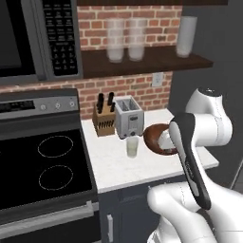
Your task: Grab a lemon wedge from the fridge and one ice cube from the ice bowl, and put them in the glass of lemonade.
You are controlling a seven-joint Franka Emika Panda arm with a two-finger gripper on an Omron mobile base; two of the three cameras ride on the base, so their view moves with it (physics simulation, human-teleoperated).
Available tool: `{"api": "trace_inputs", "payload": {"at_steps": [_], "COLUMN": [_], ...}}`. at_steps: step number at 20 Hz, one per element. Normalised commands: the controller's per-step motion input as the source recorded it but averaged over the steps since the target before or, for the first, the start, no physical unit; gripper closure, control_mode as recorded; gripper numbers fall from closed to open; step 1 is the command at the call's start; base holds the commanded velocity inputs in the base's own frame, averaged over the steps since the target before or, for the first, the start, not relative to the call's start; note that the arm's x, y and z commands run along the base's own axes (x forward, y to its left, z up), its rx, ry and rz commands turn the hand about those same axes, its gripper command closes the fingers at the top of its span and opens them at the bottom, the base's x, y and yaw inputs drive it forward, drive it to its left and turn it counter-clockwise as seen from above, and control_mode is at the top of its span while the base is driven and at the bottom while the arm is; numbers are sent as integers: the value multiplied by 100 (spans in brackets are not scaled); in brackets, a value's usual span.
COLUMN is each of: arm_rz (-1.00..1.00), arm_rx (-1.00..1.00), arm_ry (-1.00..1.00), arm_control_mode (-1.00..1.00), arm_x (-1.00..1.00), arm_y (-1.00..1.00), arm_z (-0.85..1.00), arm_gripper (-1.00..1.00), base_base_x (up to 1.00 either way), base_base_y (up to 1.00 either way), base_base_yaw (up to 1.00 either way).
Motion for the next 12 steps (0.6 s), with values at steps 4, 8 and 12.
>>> {"api": "trace_inputs", "payload": {"at_steps": [4, 8, 12], "arm_rz": [0, 0, -5], "arm_rx": [0, 0, -2], "arm_ry": [0, 0, -7], "arm_control_mode": [100, 100, -100], "arm_x": [0, 0, 8], "arm_y": [0, 0, 0], "arm_z": [0, 0, -12], "arm_gripper": [-100, -100, -100], "base_base_x": [95, 70, 26], "base_base_y": [0, 0, 0], "base_base_yaw": [-16, -16, -12]}}
